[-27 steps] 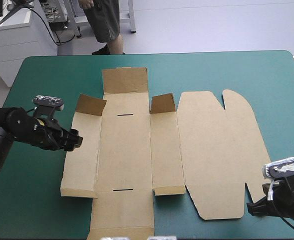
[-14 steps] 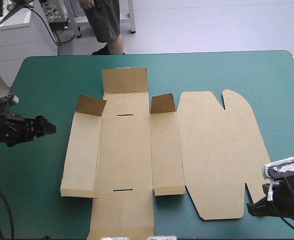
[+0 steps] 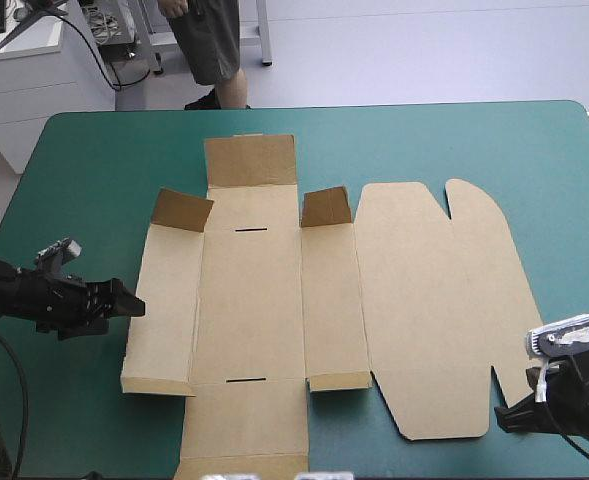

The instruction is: Fold the box

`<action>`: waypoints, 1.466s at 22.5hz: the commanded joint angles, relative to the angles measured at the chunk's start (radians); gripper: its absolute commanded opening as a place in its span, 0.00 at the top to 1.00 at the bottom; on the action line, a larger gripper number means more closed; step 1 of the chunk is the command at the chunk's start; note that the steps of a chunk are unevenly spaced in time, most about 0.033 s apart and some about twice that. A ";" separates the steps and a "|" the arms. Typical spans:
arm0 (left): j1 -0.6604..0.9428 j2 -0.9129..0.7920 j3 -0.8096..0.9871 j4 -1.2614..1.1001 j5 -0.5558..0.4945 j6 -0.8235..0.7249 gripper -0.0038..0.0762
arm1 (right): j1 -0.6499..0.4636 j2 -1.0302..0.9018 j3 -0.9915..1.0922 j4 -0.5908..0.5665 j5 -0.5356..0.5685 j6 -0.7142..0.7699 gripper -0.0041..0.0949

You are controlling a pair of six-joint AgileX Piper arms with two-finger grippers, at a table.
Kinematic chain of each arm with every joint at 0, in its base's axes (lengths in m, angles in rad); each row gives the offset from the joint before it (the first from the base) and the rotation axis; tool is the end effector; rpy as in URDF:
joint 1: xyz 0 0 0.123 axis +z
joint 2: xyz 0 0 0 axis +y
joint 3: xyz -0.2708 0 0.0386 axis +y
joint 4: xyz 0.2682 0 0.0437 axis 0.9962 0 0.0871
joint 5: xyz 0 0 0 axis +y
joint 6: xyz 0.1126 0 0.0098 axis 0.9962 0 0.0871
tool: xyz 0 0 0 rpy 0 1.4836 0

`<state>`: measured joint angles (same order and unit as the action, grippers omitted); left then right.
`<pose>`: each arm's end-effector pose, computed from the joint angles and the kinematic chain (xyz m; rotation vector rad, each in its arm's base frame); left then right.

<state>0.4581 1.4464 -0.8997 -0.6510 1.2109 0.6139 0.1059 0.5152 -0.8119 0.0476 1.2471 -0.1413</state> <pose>0.2569 0.0552 0.2013 -0.1569 2.8031 -0.8123 0.0994 0.0157 0.3244 -0.3018 2.4142 0.0458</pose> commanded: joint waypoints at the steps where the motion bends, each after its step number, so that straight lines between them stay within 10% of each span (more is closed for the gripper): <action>1: 0.002 -0.028 0.025 -0.070 0.072 0.015 0.22 | -0.006 0.006 -0.022 0.001 -0.019 -0.008 0.98; 23: -0.219 0.050 0.121 -0.125 -0.056 0.014 0.26 | -0.006 0.006 -0.022 0.001 -0.019 -0.007 0.98; 30: -0.219 0.066 0.121 -0.130 -0.102 -0.030 0.89 | -0.006 0.006 -0.022 0.001 -0.019 0.000 0.98; 33: -0.219 0.066 0.121 -0.128 -0.105 -0.030 0.96 | -0.006 0.006 -0.022 0.001 -0.019 0.000 0.98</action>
<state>0.2446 1.5384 -0.7643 -0.7671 1.1066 0.5958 0.1059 0.5152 -0.8119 0.0476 1.2471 -0.1406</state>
